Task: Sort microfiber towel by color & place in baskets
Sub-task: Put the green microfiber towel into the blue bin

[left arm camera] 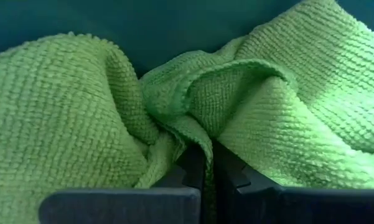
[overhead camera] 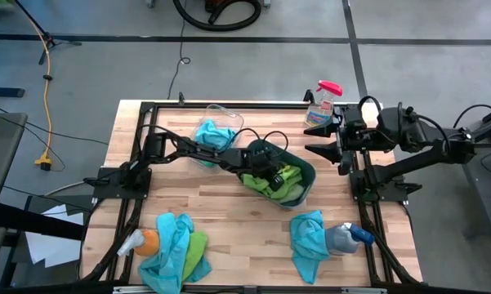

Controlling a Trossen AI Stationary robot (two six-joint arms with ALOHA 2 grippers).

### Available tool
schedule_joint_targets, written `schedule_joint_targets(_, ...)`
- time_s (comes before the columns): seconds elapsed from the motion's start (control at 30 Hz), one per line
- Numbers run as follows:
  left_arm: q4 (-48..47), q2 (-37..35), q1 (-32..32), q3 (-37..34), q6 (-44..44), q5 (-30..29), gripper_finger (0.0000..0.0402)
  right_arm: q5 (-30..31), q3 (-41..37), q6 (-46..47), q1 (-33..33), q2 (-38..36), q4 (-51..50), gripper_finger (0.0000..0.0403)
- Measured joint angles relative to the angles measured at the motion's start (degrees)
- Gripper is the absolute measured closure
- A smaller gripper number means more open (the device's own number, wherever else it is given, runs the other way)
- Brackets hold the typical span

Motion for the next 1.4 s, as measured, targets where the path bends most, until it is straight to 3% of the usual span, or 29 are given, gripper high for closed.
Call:
schedule_joint_targets(0.2,1.0,-0.7,0.6,-0.1,0.5,0.6,0.0369,0.0,0.0,0.0,0.0,0.0,-0.1,0.0174)
schedule_joint_targets(0.57,0.2,-0.9,1.0,3.9,0.3,3.1,0.0219,0.0,0.0,0.0,0.0,0.0,-0.1,0.0174)
schedule_joint_targets(0.77,-2.6,-0.9,1.0,6.8,0.2,6.5,0.0162,-0.1,0.0,0.0,0.0,0.0,-0.1,0.0174)
schedule_joint_targets(0.93,-6.4,-0.9,1.2,10.6,0.9,7.2,0.0144,-0.1,0.0,0.0,0.0,0.0,-0.1,0.0174)
schedule_joint_targets(1.4,-25.5,-1.2,2.8,20.5,10.2,5.0,0.0142,-0.1,0.0,0.0,0.0,0.0,-0.2,0.0174)
